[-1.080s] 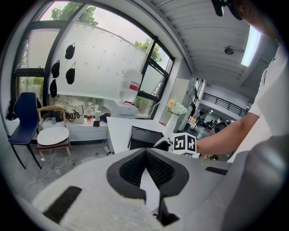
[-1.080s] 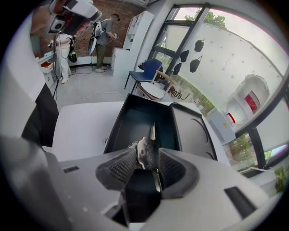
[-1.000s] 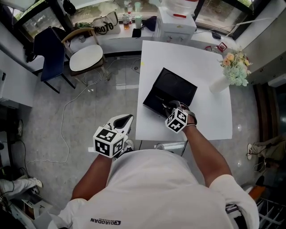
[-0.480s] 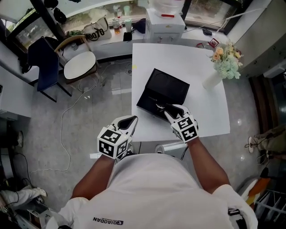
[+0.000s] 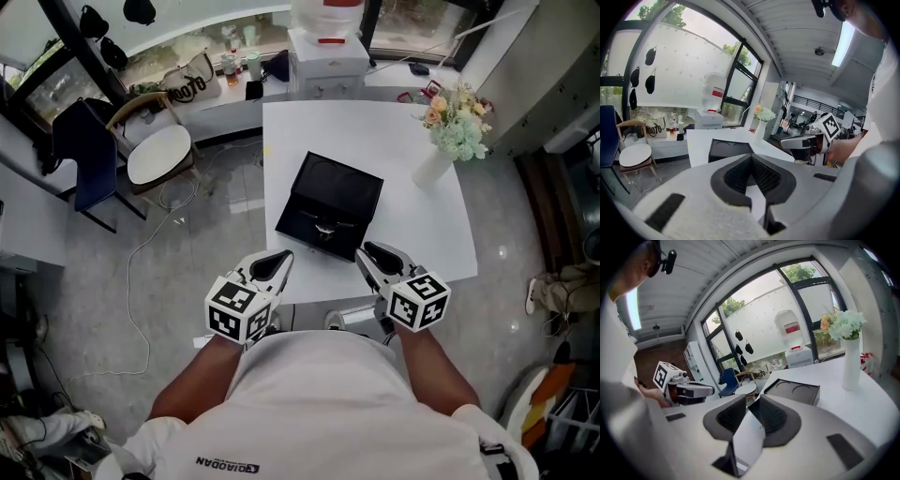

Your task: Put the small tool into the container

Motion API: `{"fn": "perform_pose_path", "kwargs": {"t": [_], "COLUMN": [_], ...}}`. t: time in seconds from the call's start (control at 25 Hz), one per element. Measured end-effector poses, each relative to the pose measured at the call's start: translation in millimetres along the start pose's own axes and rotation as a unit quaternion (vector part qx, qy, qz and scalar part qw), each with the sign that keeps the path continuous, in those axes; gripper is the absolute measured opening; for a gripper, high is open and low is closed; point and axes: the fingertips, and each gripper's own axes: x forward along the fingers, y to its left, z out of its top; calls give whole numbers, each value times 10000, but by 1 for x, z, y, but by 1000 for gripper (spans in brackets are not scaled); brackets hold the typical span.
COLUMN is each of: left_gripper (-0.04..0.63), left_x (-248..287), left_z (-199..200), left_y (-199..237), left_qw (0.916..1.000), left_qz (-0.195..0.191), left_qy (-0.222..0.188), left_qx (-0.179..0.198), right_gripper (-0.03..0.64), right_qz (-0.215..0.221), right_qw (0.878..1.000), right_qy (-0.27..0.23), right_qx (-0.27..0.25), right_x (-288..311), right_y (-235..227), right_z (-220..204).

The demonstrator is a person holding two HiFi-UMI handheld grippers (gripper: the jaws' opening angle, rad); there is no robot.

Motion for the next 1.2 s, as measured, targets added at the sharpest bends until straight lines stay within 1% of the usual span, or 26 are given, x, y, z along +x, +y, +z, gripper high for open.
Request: {"fn": "perform_pose_path", "kwargs": {"t": [0.12, 0.28, 0.48, 0.6, 0.72, 0.96, 1.2], "left_gripper": [9, 8, 9, 9, 9, 9, 9], "left_x": [3, 3, 4, 5, 6, 6, 6], "left_z": [5, 9, 16, 17, 16, 16, 16], "left_y": [-6, -11, -16, -19, -20, -21, -24], "left_qw": [10000, 9999, 9997, 9996, 9996, 9996, 9996], "left_qz": [-80, -115, -149, -173, -155, -113, -121], "left_qy": [-9, -13, -77, -71, -77, -106, -136], "left_qx": [37, 128, 179, 200, 213, 224, 204], "right_gripper": [83, 17, 6, 6, 6, 5, 5], "right_qz": [109, 57, 98, 156, 121, 174, 169], "right_qw": [9992, 9983, 9977, 9975, 9974, 9977, 9983], "right_qy": [-234, -453, -557, -654, -708, -649, -565], "right_qx": [313, 373, 363, 219, 85, 75, -40], "right_x": [-10, -20, -25, -28, -29, -30, -28], "right_y": [5, 5, 8, 12, 13, 14, 16], "right_z": [4, 5, 7, 10, 11, 9, 7]}}
